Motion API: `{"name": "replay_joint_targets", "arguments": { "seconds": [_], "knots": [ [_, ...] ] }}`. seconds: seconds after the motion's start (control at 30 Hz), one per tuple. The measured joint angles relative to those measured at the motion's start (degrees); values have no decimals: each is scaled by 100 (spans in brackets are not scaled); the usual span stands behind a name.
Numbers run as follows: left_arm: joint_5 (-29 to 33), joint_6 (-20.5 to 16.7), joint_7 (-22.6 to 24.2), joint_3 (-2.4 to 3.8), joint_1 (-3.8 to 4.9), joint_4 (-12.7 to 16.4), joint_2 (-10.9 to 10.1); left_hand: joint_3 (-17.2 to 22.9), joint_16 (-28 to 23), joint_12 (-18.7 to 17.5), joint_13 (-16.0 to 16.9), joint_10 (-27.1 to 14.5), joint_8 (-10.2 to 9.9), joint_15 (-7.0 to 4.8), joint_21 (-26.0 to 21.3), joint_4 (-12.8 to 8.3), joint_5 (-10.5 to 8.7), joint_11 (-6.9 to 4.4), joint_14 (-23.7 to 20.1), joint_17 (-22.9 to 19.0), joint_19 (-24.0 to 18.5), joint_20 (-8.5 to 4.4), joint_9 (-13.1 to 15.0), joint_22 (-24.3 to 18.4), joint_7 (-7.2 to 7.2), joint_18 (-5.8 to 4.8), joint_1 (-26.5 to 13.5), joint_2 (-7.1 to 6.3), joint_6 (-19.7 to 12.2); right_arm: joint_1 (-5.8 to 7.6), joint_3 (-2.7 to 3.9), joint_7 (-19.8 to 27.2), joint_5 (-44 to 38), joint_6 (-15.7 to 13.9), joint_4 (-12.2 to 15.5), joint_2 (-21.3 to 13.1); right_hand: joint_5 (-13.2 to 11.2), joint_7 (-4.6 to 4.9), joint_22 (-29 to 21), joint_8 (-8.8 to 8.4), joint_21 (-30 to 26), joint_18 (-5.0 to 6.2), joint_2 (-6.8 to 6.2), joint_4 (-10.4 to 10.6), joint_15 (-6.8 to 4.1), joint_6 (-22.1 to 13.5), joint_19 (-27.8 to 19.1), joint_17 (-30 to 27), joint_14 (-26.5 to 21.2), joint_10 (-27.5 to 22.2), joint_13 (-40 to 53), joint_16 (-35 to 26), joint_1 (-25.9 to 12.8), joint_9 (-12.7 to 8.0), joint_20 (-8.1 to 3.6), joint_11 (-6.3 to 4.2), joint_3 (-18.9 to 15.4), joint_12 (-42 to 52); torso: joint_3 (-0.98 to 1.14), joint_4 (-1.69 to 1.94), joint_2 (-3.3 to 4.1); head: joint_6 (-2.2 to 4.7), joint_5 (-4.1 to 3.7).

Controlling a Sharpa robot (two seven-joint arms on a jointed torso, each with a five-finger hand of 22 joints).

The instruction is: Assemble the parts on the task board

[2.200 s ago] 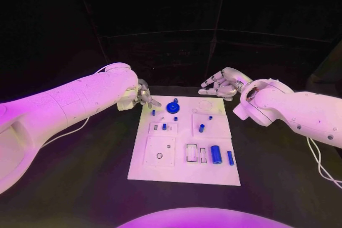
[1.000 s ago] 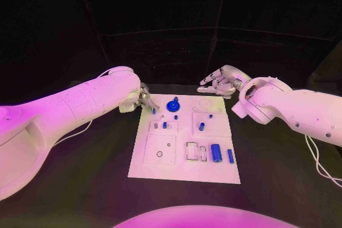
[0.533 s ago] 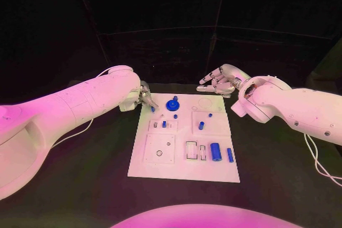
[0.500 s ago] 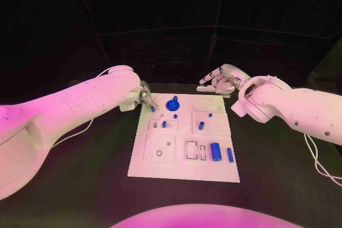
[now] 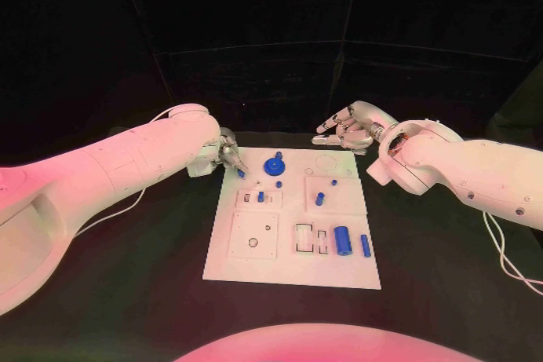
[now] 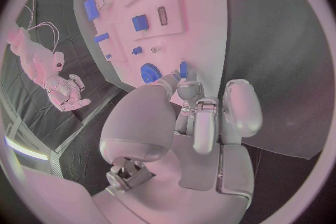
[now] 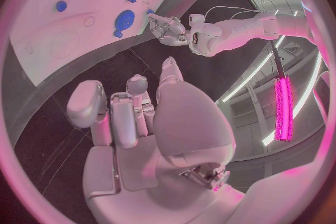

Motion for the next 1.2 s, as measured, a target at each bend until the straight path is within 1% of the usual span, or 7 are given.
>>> {"name": "replay_joint_targets", "arguments": {
  "seconds": [0.07,0.13,0.47,0.63,0.83,1.03,1.2],
  "knots": [
    [5,-40,16,0,-1,119,-76,339,0,0,-4,23,64,0,0,-103,0,-12,0,0,0,0,40,13,0,0,-182,-107,0,0,0,0,0,0,0,-2,0,0,0,0,0,0,0,0,0,0,0,0,0,0,0,0,0,0,0,0,0,0,0,2,-3,-5,0],
    [22,-84,29,0,-1,242,-154,487,0,0,-5,52,89,0,27,-147,0,-9,0,0,12,12,49,35,1,1,-256,-163,1,0,0,0,0,0,0,-6,0,0,0,0,0,0,0,0,0,0,0,0,0,0,0,0,0,0,0,0,0,0,0,3,-3,-7,12],
    [143,-498,115,0,-10,1084,-687,662,0,0,60,143,130,0,102,-165,0,1,0,0,58,23,130,136,3,0,-340,-247,1,0,0,8,0,-3,15,-30,22,0,0,0,0,0,30,0,0,0,0,0,0,0,5,0,30,0,0,0,0,0,-1,20,-13,2,55],
    [179,-857,163,-5,-62,1607,-1019,804,0,0,88,196,176,0,146,-228,-2,-10,0,0,75,6,132,187,4,-1,-400,-307,1,0,0,10,0,-4,27,-64,22,0,0,0,0,0,29,0,0,0,0,0,0,0,4,0,30,0,0,0,0,0,-3,24,-15,5,62],
    [203,-1353,228,-12,-128,2129,-1323,835,0,23,91,195,178,0,158,-241,-5,-10,0,0,85,-4,162,224,5,0,-430,-337,1,0,0,10,0,-5,36,-87,22,0,0,0,0,0,29,0,0,0,0,0,0,0,4,0,30,5,0,0,0,0,0,34,-24,-4,64],
    [216,-1733,285,-33,-232,2504,-1523,877,0,23,82,216,179,0,176,-253,-6,-30,0,0,114,8,162,246,-8,-1,-459,-366,31,0,0,10,0,-5,39,-90,22,0,1,0,0,0,29,0,0,0,0,-1,0,0,4,0,29,4,0,0,0,0,-1,35,-24,-10,78],
    [222,-1896,302,-60,-268,2680,-1614,930,0,23,74,216,200,0,176,-306,-8,-30,0,0,114,8,161,256,-8,0,-493,-400,32,0,0,10,0,-5,39,-92,22,0,0,0,0,0,29,0,0,0,0,-1,0,0,4,0,29,4,0,0,0,0,-1,34,-20,-15,83]
  ]
}}
